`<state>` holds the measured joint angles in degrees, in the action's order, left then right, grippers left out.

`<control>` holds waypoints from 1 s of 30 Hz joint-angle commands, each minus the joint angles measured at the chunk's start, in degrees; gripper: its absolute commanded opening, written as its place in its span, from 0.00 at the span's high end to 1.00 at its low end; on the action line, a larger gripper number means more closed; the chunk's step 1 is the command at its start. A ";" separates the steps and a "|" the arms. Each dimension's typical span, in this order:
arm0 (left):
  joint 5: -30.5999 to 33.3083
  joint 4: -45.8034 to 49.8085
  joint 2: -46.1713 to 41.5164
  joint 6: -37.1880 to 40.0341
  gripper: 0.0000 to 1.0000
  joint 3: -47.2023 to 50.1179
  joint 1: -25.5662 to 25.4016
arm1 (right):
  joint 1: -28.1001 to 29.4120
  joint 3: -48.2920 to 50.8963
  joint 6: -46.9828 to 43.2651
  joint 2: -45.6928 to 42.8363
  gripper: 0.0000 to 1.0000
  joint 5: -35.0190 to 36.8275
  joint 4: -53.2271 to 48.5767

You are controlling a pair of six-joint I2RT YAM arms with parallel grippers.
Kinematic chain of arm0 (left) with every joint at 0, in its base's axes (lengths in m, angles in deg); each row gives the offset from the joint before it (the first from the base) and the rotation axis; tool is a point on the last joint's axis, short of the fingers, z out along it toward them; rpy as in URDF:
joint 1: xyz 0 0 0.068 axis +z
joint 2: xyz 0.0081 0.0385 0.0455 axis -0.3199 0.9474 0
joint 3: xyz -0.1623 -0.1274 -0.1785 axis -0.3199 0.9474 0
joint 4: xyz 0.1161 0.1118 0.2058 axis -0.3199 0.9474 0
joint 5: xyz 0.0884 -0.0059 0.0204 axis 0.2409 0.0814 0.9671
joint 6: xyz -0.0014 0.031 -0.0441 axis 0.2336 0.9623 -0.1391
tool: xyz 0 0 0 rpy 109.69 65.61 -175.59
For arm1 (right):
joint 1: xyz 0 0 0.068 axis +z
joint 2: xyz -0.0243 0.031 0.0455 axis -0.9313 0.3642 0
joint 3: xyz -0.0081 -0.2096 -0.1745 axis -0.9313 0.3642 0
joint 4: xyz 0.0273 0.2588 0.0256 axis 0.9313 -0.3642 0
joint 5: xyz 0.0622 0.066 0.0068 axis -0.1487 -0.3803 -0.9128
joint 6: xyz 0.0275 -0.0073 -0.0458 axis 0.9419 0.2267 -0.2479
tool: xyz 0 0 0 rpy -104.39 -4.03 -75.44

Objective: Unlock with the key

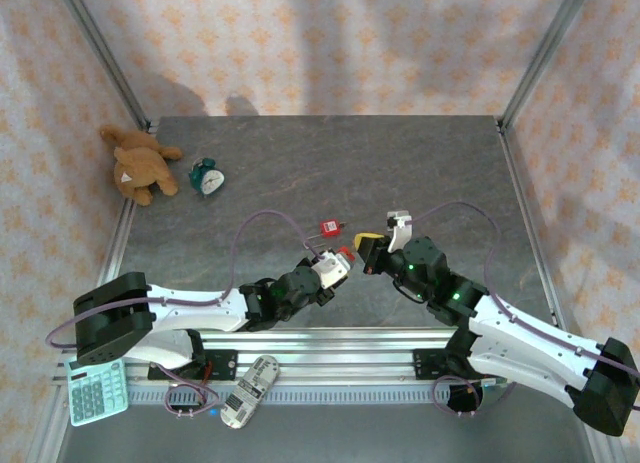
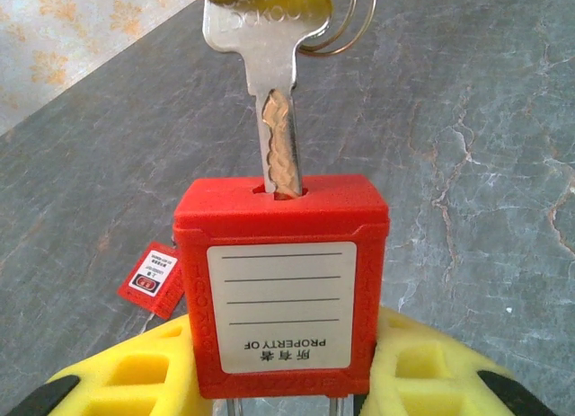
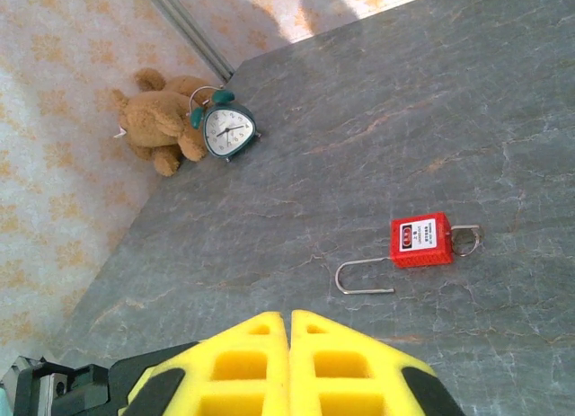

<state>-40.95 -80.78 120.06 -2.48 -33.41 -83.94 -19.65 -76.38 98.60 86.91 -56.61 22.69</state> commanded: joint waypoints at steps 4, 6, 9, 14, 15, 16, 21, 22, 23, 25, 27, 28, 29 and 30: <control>2.15 -2.30 -0.71 -3.52 0.74 -3.44 -0.38 | 0.92 1.79 0.49 0.05 1.00 0.25 1.10; 2.23 -1.28 -0.96 -4.32 0.74 -4.26 -0.37 | 1.01 1.83 0.10 0.40 1.00 0.17 1.13; 1.37 0.03 -1.44 -4.93 0.74 -5.30 -0.38 | 1.11 1.91 -0.16 0.86 1.00 -0.46 1.62; -0.32 2.28 -2.25 -4.83 0.75 -6.78 -0.43 | 1.11 1.09 -0.80 1.90 1.00 -2.81 2.01; -0.45 2.68 -2.50 -4.80 0.76 -6.99 -0.47 | 1.10 0.85 -1.20 2.09 1.00 -3.02 1.64; -0.54 3.03 -2.89 -4.88 0.76 -7.14 -0.40 | 1.11 0.51 -1.85 2.39 1.00 -3.60 1.25; -1.03 3.85 -5.18 -6.02 0.76 -7.51 -0.37 | 1.11 -0.05 -3.83 3.46 1.00 -4.46 -0.68; -1.11 3.94 -5.56 -6.55 0.76 -7.59 -0.38 | 1.05 0.16 -3.69 3.51 1.00 -4.61 -0.39; -1.11 3.71 -5.96 -6.75 0.76 -7.47 -0.38 | 1.10 0.34 -3.56 3.61 1.00 -4.76 -0.22; -1.04 3.67 -6.62 -7.23 0.76 -7.53 -0.39 | 1.11 0.68 -2.96 3.92 1.00 -5.23 0.63; -1.02 3.98 -6.86 -7.65 0.77 -7.93 -0.38 | 1.11 1.05 -2.34 4.22 1.00 -6.07 1.85; -1.17 4.68 -6.78 -7.88 0.77 -8.42 -0.29 | 1.11 0.99 -2.31 4.52 1.00 -6.48 2.25; -1.36 5.19 -6.67 -8.01 0.77 -8.82 -0.29 | 1.11 1.05 -2.27 4.72 1.00 -6.79 2.55; -1.51 5.48 -6.51 -8.13 0.77 -9.13 -0.30 | 1.15 1.05 -2.26 4.87 1.00 -7.03 2.86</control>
<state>-41.76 -67.82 115.93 -9.41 -37.21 -83.91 -19.65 -76.12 96.44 90.34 -58.91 28.04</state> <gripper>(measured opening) 0.335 0.046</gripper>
